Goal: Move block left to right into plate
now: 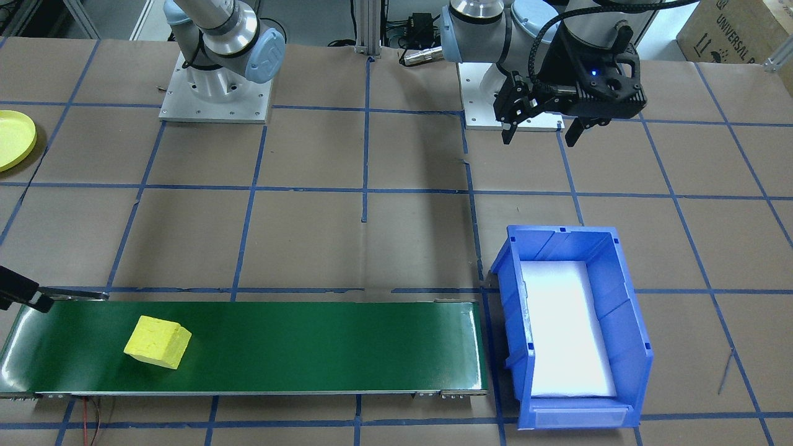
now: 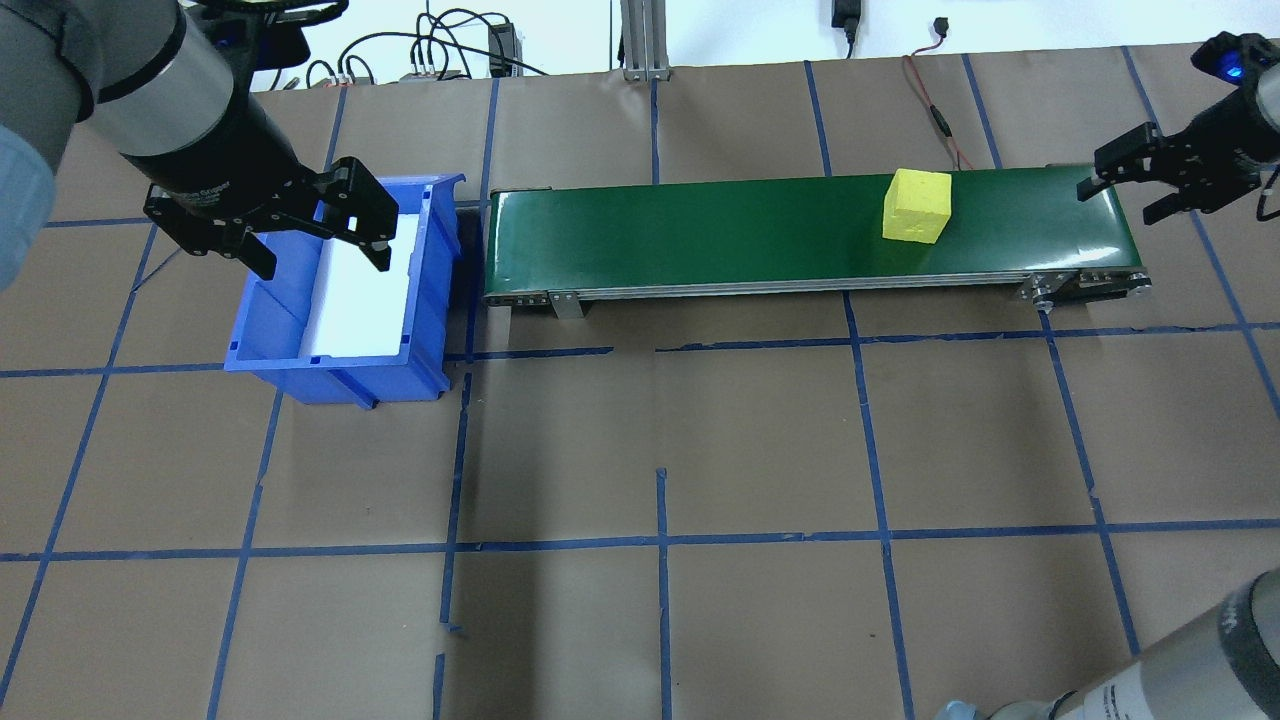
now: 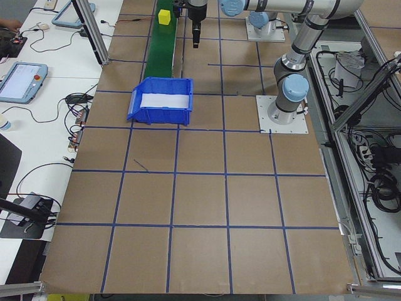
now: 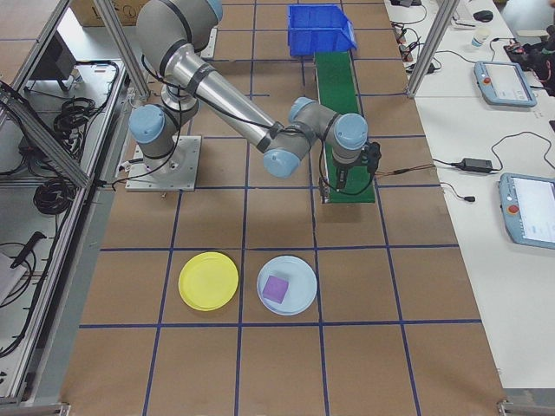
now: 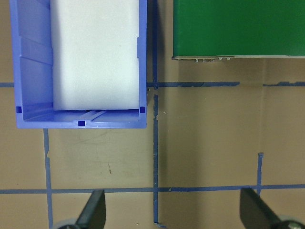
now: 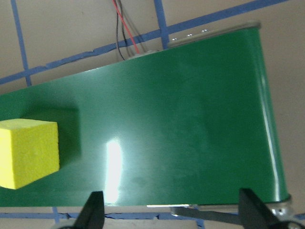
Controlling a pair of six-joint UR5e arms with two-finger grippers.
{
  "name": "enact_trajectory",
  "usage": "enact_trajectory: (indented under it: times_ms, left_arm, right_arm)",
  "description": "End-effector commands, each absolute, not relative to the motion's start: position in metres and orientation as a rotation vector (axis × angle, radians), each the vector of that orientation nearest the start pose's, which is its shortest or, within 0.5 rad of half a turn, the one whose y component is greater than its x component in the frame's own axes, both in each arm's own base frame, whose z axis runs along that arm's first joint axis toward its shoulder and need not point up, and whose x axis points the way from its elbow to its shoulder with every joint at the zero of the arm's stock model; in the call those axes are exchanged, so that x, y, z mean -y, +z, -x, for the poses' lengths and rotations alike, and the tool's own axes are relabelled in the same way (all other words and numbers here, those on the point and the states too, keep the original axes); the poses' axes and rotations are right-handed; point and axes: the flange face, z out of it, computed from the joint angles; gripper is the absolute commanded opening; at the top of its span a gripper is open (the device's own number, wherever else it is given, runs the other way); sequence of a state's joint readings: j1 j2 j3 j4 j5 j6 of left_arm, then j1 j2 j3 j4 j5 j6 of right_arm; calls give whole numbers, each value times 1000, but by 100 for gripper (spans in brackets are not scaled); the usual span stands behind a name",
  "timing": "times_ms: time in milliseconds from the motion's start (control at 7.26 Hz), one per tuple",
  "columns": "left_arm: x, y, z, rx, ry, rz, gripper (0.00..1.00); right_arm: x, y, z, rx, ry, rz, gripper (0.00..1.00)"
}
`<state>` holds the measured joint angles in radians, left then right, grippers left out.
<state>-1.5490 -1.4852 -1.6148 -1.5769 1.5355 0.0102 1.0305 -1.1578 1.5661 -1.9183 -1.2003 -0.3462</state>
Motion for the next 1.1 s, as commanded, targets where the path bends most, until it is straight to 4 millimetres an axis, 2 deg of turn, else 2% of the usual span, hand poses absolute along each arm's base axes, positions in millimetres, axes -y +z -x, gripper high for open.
enact_trajectory:
  times_ms: [0,276,413,551,827,964]
  left_arm:
    - [461,507,126,-3176,-57,18,100]
    - [461,506,124,-3174,-50,23,100]
    - [461,503,123,-3176,-43,19,100]
    - [461,501,122,-3176,-36,21,100]
    - [461,500,122,-3176,-33,21,100]
    - [461,500,121,-3176,-33,24,100]
  right_arm:
    - [633,281,157,-2703,-113,-349,100]
    - [639,286,148,-2609,-164,-335,100]
    - [643,275,144,-2601,-153,-322,100]
    - [647,275,143,-2613,-195,-302,100]
    - [652,273,125,-2615,-183,-273,100]
    - [652,270,124,-2614,-176,-267,100]
